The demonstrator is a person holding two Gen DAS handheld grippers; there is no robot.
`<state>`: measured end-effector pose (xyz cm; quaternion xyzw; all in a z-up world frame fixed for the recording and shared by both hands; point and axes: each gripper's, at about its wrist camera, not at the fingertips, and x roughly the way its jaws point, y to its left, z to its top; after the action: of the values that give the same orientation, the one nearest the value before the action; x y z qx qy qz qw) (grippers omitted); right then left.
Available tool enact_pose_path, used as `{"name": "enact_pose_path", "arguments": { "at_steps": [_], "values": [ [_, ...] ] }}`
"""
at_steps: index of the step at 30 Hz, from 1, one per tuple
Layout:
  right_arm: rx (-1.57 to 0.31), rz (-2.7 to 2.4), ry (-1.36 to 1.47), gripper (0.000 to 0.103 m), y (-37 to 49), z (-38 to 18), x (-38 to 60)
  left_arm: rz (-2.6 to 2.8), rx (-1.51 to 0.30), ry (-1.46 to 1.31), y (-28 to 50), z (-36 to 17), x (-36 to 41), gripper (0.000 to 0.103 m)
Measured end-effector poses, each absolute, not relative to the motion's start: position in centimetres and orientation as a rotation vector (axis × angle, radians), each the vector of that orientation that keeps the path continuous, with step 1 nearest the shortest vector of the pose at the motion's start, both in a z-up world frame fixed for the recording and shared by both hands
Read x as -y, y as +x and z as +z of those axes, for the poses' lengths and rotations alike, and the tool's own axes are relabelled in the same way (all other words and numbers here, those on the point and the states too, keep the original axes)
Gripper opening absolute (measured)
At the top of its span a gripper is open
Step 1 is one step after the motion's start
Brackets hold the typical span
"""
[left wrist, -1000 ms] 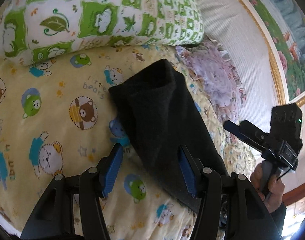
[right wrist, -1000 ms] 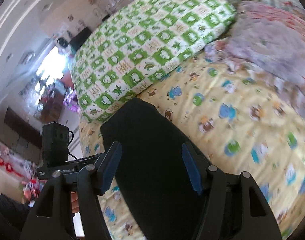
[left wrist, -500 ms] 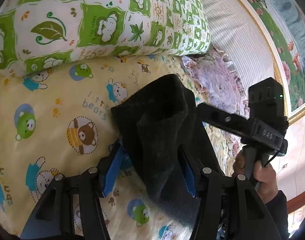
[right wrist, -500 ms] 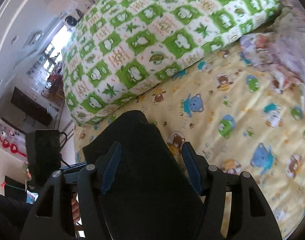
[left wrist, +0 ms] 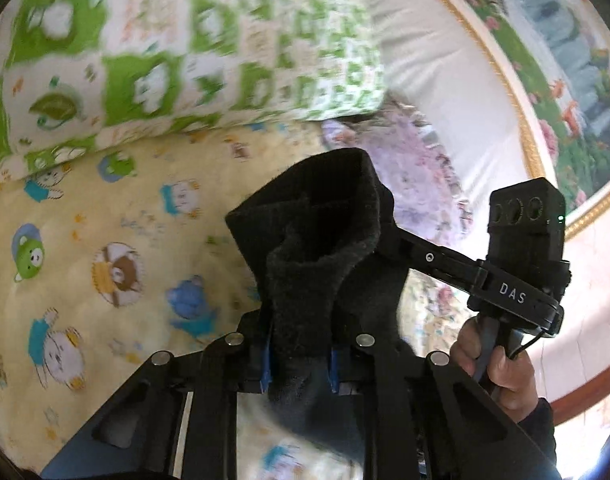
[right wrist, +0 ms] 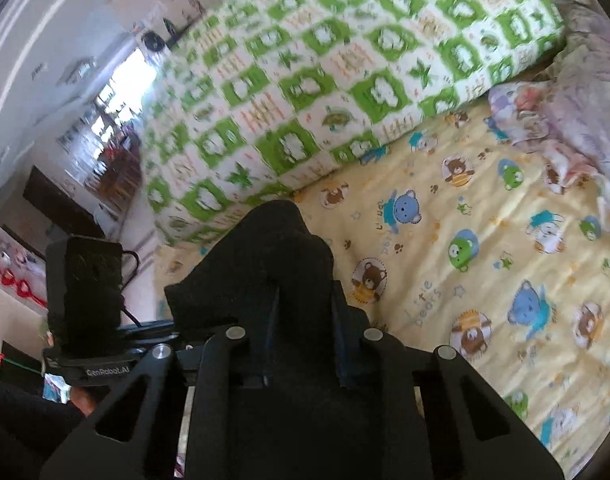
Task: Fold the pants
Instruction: 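Lift the pants end with both grippers and fold it over the bundle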
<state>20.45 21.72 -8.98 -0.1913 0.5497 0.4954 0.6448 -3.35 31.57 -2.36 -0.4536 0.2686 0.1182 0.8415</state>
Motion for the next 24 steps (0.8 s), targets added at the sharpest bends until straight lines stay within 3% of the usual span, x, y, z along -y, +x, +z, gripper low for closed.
{"name": "enact_pose_path", "arguments": {
  "at_steps": [12,24],
  "values": [
    [-1.088,1.131,-0.289,0.024,18.2,0.1,-14.3,0.074,-0.497,-0.828,-2.2,5.2,-23.8,0.019],
    [-0.997,1.081,-0.095,0.024,17.0,3.6,-5.1,-0.001,-0.54,-0.689,-0.9,7.7,-15.8,0.019]
  ]
}}
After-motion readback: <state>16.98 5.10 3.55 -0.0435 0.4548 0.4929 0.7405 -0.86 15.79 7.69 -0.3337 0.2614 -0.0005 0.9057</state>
